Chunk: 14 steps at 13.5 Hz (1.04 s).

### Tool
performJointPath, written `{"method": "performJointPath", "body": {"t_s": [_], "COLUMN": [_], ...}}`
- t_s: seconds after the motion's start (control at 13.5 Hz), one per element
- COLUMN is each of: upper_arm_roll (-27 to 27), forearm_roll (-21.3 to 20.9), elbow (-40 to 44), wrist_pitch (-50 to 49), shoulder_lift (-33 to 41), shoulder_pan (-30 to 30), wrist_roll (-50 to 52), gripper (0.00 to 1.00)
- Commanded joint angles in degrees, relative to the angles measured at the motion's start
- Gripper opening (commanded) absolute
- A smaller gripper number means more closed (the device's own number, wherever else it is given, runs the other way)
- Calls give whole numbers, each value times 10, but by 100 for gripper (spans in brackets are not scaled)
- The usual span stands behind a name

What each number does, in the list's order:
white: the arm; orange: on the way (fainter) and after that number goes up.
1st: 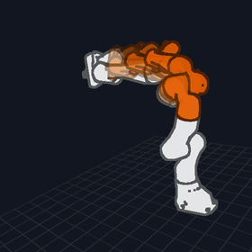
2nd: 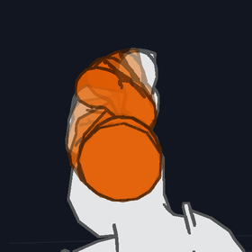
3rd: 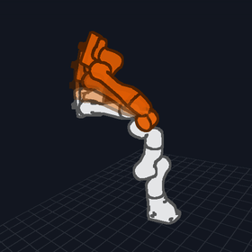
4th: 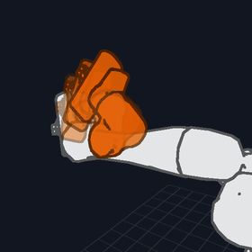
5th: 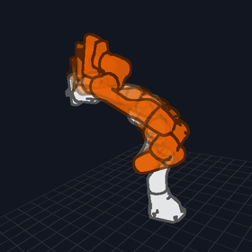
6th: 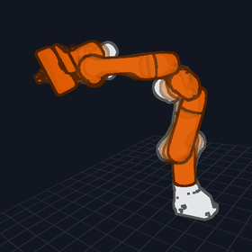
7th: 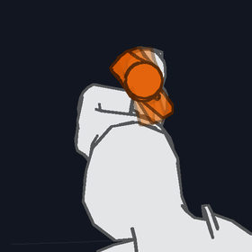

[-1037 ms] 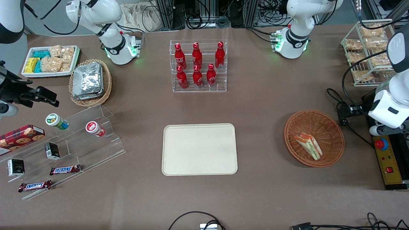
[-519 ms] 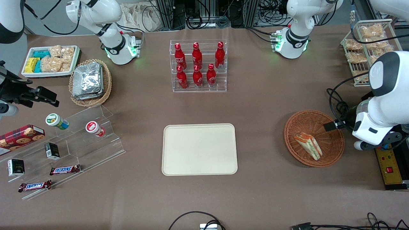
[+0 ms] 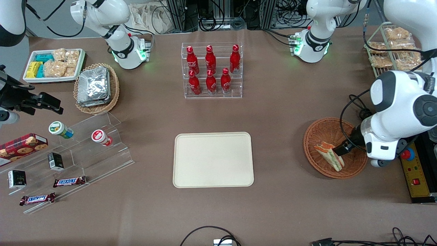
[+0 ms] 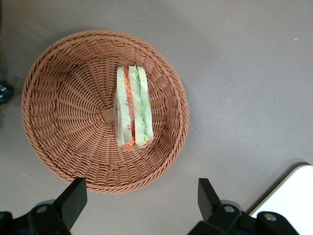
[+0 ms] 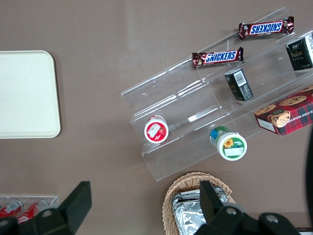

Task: Place sandwich from basket to tray
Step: 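Lower the left gripper around the sandwich and close on it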

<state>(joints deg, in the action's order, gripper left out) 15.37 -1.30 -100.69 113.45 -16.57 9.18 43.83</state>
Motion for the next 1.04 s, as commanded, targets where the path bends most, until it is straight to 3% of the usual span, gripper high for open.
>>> {"method": "performJointPath", "body": {"t_s": [0.0, 0.22, 0.59, 0.96], "upper_arm_roll": [-1, -1, -2, -4], "forearm_roll": [-21, -29, -31, -64], "elbow": [-49, -81, -77, -79], "wrist_pitch": [51, 110, 121, 167], "shoulder_lift": [16, 1, -31, -74], "shoulder_pan": [0, 0, 1, 3], "wrist_roll": [13, 20, 19, 19], "gripper": [100, 100, 100, 100]}}
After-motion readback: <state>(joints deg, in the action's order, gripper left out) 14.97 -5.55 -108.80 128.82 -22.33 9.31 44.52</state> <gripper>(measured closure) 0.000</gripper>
